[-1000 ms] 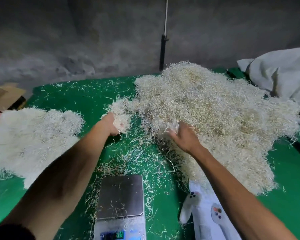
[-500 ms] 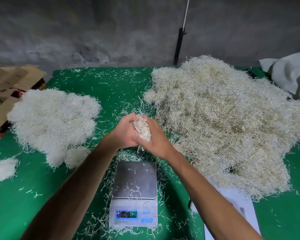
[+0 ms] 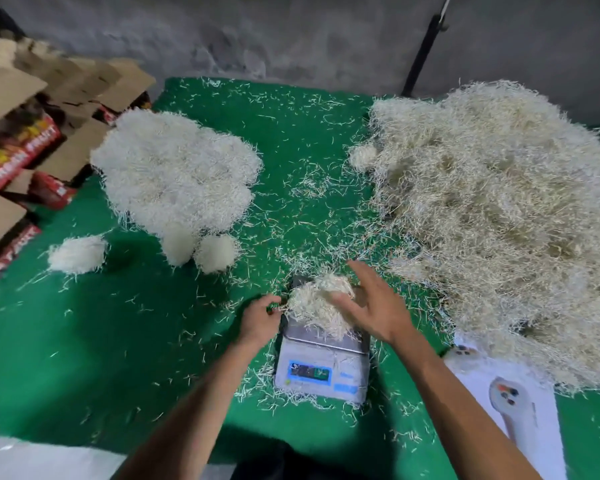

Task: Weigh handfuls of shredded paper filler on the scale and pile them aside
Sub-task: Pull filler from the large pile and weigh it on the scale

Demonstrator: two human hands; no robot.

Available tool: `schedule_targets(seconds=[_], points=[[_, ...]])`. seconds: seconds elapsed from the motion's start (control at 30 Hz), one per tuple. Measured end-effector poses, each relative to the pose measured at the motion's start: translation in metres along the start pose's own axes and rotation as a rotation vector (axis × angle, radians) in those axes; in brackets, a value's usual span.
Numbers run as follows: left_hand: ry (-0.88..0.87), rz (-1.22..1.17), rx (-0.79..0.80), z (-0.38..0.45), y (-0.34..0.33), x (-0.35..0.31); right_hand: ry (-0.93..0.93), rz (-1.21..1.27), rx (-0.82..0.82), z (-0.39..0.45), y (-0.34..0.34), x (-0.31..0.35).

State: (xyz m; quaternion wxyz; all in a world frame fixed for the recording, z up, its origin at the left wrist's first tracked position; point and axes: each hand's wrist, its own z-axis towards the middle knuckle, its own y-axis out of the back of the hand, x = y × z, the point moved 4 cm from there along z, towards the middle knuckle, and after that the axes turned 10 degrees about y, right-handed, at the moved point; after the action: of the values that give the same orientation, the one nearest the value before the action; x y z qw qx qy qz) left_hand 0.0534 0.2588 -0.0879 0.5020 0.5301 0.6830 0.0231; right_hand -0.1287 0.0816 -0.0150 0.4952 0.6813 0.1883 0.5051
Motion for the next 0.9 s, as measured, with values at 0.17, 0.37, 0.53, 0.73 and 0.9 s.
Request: schedule_targets(seconds=[0.17,0.37,0.53,0.73,0.9], points=[[-0.106,0.417,-0.007,-0.007,-0.024,0.049,-0.389,0.173,-0.464,-0.053,-0.012,-0.054],[-0.141,0.528,-0.005,-0.02,-0.039,0.075,-0.443,-0.217,0.127,-0.136,-0.116,-0.072],[-0.145,0.547,0.005,-0.027,-0.039,0.078,-0.489,-0.252,0.152,-0.137,-0.129,-0.067],[-0.147,0.502,0.018,-0.026,-0.036,0.077,-0.458,-0.253,0.114,-0.141,-0.131,-0.07],[-0.143,0.431,0.015,-0.024,-0.029,0.075,-0.436,-0.239,0.081,-0.142,-0.123,-0.073]])
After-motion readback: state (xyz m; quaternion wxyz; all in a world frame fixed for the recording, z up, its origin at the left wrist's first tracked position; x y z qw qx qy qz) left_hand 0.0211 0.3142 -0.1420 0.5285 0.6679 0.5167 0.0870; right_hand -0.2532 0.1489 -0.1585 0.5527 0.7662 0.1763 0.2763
